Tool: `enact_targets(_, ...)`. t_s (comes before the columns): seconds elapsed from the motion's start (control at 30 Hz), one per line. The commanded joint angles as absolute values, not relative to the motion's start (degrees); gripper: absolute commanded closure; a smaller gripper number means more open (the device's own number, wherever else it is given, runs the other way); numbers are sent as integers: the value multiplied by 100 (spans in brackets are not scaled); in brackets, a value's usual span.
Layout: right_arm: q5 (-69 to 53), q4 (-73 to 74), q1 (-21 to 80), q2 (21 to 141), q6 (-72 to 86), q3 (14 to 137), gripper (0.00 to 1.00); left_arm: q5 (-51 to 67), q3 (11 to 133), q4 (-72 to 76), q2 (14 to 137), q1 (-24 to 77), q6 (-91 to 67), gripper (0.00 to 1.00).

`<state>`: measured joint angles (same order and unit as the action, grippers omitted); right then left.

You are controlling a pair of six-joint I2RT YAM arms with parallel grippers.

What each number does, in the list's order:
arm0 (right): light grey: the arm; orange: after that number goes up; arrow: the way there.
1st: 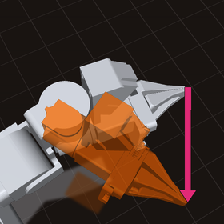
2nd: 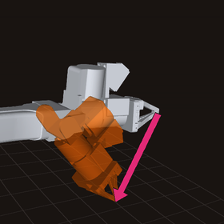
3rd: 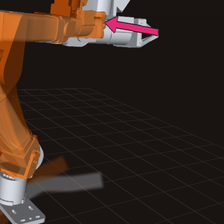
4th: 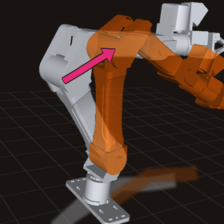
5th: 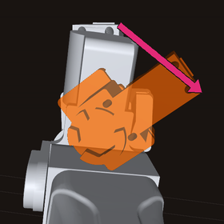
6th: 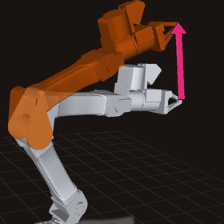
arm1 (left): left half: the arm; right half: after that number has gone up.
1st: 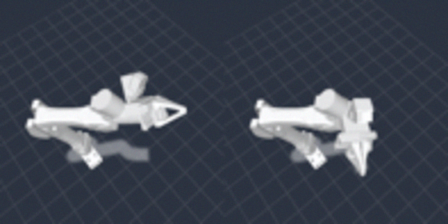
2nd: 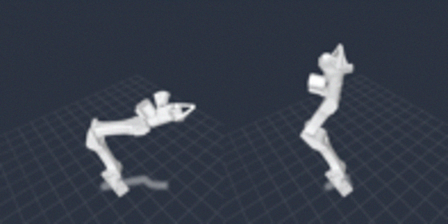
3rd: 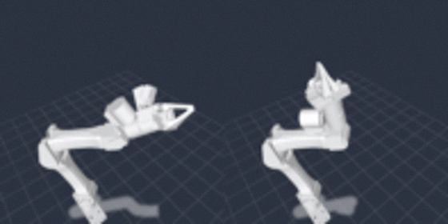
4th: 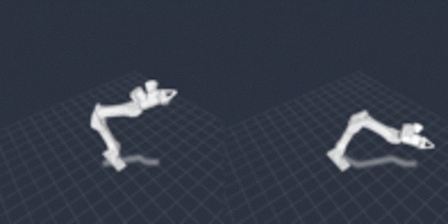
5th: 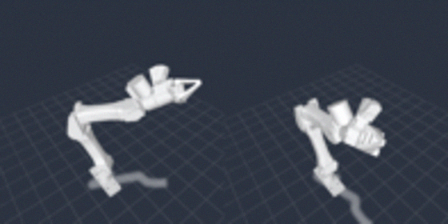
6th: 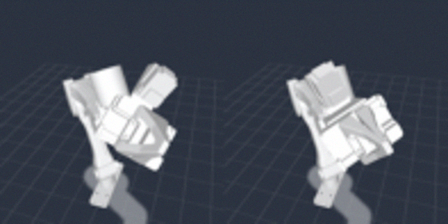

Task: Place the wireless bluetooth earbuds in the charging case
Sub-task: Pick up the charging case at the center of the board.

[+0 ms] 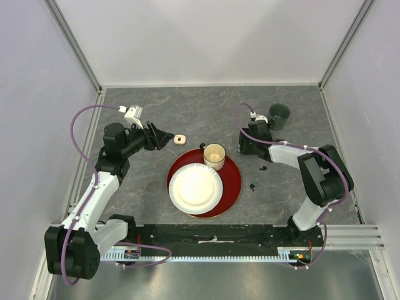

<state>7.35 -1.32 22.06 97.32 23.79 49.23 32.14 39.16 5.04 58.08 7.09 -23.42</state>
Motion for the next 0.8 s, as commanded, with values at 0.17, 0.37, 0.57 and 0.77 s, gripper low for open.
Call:
enact_targets(0.17, 316, -317, 2232, 9721, 3410, 4931, 27, 3296, 3876, 668, 5687, 694, -2145, 32)
enact_targets(0.37, 518, -150, 2294, 9422, 3016, 4773, 31, 3322, 3858, 668, 5722, 694, -2162, 32)
enact_targets(0.57, 703, -18, 2294, 9580, 3076, 4764, 32, 3348, 3858, 668, 5731, 694, -2180, 32)
enact_targets(0.77, 1290, 253, 2311, 9791, 3682, 4956, 39, 3349, 3876, 659, 5704, 694, -2197, 32)
